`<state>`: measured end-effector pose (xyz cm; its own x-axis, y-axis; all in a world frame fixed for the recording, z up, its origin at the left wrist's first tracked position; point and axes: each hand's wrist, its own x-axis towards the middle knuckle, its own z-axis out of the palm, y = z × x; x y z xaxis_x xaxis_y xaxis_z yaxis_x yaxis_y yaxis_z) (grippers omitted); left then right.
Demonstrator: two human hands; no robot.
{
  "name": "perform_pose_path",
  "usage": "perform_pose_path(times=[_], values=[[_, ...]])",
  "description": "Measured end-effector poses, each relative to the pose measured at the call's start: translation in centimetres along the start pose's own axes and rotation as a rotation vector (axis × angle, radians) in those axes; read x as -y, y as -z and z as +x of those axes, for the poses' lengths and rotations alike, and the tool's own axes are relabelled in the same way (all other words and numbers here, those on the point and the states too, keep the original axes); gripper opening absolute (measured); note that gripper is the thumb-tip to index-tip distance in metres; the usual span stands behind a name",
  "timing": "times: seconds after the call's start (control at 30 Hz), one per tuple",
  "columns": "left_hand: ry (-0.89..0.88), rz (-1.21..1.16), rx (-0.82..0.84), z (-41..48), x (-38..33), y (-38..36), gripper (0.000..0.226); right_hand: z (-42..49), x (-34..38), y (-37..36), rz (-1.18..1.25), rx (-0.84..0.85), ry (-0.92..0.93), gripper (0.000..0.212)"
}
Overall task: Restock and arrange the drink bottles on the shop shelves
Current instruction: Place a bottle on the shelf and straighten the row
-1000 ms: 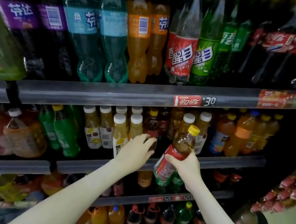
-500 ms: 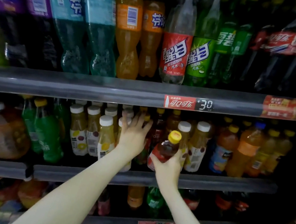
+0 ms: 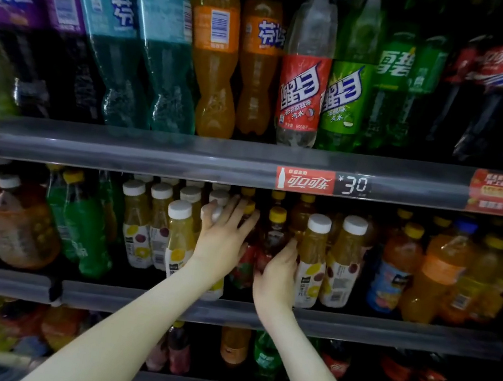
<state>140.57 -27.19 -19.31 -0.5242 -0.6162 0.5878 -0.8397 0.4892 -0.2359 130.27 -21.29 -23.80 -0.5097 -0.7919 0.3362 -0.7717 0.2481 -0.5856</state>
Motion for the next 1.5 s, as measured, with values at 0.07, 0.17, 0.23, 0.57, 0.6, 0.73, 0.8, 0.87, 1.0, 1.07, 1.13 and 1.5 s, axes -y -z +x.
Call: perform_pose_path(times=[0.07, 0.17, 0.23, 0.57, 0.6, 0.73, 0.8, 0.87, 1.0, 1.07, 1.13, 1.5], values=[[0.004, -0.003, 0.006, 0.2, 0.0, -0.2, 0.077, 0.0, -0.1, 0.2, -0.134, -0.075, 0.117, 0.111], [0.025, -0.011, 0.031, 0.4, -0.2, -0.5, 0.079, 0.6, -0.5, 0.8, -0.309, -0.158, 0.232, 0.126], [0.032, -0.017, 0.023, 0.3, -0.2, -0.8, 0.080, 1.1, -1.0, 1.0, -0.401, -0.168, 0.331, 0.130], [0.026, -0.047, -0.067, 0.1, -0.3, -1.2, 0.076, 3.1, -1.4, 0.6, -0.604, -0.130, 0.398, 0.104], [0.029, -0.054, -0.071, 0.1, -0.3, -1.2, 0.075, 3.0, -1.4, 0.8, -0.598, -0.143, 0.393, 0.105], [0.037, -0.064, -0.055, -0.8, -1.2, -0.9, 0.074, 0.9, -1.7, 2.6, -0.425, -0.183, 0.454, 0.094], [0.030, -0.087, -0.026, -1.7, -1.9, -0.7, 0.075, 0.2, -2.6, 3.9, -0.330, -0.232, 0.430, 0.085], [0.019, -0.115, 0.027, -2.8, -2.7, -0.7, 0.077, 0.6, -3.4, 5.3, -0.216, -0.269, 0.307, 0.082], [-0.039, -0.146, 0.158, -4.6, -3.4, -0.8, 0.082, 2.6, -4.3, 6.5, 0.148, -0.045, 0.094, 0.089], [-0.066, -0.161, 0.207, -5.2, -3.3, -0.3, 0.084, 3.4, -4.4, 6.5, 0.269, 0.013, 0.011, 0.084], [-0.075, -0.177, 0.247, -5.9, -2.7, 0.1, 0.082, 3.7, -4.5, 6.5, 0.228, 0.015, -0.030, 0.066], [-0.107, -0.497, 0.290, -12.6, 4.1, 2.4, 0.046, -4.8, -0.9, 9.0, 0.303, 0.012, -0.200, 0.067]])
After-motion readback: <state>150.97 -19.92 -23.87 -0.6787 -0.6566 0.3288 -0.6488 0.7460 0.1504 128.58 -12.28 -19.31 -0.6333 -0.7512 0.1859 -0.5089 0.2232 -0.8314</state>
